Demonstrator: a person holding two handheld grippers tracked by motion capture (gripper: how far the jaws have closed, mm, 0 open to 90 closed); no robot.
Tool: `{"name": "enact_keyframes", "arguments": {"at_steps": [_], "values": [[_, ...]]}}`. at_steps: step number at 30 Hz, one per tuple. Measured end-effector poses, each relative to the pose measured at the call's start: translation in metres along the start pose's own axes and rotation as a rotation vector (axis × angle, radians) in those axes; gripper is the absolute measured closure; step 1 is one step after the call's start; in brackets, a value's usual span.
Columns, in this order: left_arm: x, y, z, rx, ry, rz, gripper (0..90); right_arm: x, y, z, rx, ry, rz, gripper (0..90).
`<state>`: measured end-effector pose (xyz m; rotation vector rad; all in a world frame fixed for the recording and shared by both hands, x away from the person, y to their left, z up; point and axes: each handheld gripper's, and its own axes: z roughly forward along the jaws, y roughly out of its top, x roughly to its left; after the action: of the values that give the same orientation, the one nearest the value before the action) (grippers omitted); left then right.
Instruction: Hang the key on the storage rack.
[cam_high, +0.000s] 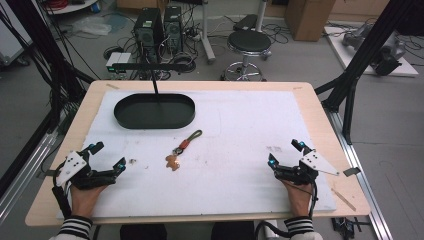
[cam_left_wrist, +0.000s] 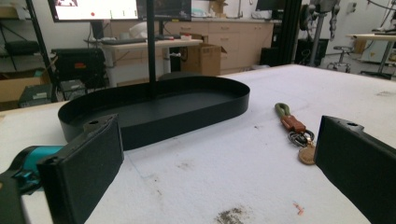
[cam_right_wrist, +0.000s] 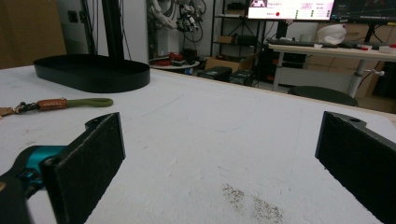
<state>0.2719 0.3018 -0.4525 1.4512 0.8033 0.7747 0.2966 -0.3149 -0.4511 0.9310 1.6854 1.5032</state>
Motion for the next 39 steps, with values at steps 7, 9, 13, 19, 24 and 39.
{"name": "enact_keyframes", "arguments": {"at_steps": [7,9,13,19,24,39], "values": [[0.0,0.001,0.001,0.013,0.002,0.002,2.0,0.001,0.0,0.0,0.001,-0.002,-0.01,0.4],[0.0,0.0,0.0,0.009,0.004,-0.002,2.0,0.001,0.0,0.0,0.001,-0.004,-0.012,0.4],[-0.001,0.0,0.001,0.011,0.005,0.009,2.0,0.001,0.0,0.0,0.0,-0.007,-0.012,0.4],[0.0,0.002,0.003,0.03,0.021,-0.008,2.0,0.001,0.0,0.0,0.001,-0.004,-0.011,0.4],[0.003,0.005,0.004,0.042,0.044,-0.005,2.0,0.0,0.0,0.0,-0.002,-0.002,0.0,0.4],[-0.006,0.074,0.038,0.187,-0.014,0.079,2.0,-0.001,0.0,-0.001,-0.01,0.0,0.012,0.4]]}}
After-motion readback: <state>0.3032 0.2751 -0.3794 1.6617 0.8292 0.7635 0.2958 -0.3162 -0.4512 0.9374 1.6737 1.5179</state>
